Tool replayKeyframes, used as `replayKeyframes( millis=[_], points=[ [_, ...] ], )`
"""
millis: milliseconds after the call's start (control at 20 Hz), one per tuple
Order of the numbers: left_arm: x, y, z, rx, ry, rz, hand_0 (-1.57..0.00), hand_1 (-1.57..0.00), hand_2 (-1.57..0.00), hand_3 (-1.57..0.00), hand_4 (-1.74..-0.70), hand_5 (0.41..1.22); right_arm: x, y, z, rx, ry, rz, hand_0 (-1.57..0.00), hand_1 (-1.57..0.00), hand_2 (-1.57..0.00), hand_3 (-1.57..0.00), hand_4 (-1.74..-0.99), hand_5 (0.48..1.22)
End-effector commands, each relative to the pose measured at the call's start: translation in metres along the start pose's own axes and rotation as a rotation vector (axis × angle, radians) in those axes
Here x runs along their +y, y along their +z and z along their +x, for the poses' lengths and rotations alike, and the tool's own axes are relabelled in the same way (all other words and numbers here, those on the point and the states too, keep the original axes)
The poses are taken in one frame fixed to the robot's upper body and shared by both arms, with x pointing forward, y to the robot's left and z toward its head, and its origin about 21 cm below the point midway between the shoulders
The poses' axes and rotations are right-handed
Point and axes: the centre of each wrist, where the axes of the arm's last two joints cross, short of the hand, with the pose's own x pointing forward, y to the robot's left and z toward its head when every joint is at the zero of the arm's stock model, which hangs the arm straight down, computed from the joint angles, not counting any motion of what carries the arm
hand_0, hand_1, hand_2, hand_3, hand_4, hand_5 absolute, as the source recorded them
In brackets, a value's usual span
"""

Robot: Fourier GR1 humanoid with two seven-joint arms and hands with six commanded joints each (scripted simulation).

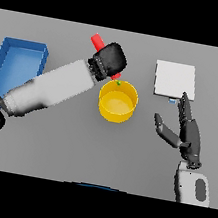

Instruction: Pick up the red beaker and tilt it to pour out 1 green nut into yellow bowl. Pick up the yellow bowl and place it on the metallic measuring scale.

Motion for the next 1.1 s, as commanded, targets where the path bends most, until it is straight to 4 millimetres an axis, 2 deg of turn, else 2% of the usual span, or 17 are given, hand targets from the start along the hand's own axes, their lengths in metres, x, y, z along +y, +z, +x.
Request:
replayKeyframes(
  millis=[0, 250, 550, 850, 1000, 1050],
  points=[
    [0.002, 0.0, -0.001, 0.007, -0.038, 0.008, -1.57, -1.57, -1.57, -1.51, -1.73, 1.221, 0.001, 0.001, -0.001, -0.005, -0.003, 0.005, 0.0, 0.0, 0.0, 0.0, -1.297, 0.602],
    [0.011, -0.005, 0.02, -0.024, -0.238, -0.034, -1.57, -1.57, -1.57, -1.55, -1.74, 1.221, -0.001, 0.0, -0.002, 0.006, -0.01, 0.007, 0.0, 0.0, 0.0, 0.0, -1.285, 0.605],
    [0.022, -0.011, 0.029, -0.024, -0.359, -0.076, -1.57, -1.57, -1.57, -1.57, -1.74, 1.221, 0.002, 0.001, -0.004, -0.002, 0.028, -0.003, 0.0, 0.0, 0.0, 0.0, -1.282, 0.603],
    [0.027, -0.014, 0.021, -0.003, -0.45, -0.09, -1.57, -1.57, -1.57, -1.57, -1.74, 1.221, 0.003, 0.002, -0.004, 0.005, 0.036, -0.01, 0.0, 0.0, 0.0, 0.0, -1.245, 0.585],
    [0.039, -0.012, 0.012, 0.017, -0.467, -0.064, -1.57, -1.57, -1.57, -1.57, -1.74, 1.221, -0.002, 0.001, -0.002, -0.003, 0.028, -0.007, 0.0, 0.0, 0.0, 0.0, -1.233, 0.585],
    [0.045, -0.011, 0.008, 0.04, -0.473, -0.055, -1.57, -1.57, -1.57, -1.57, -1.74, 1.189, 0.001, -0.002, -0.002, -0.002, 0.027, -0.011, 0.0, 0.0, 0.0, 0.0, -1.226, 0.587]
  ],
)
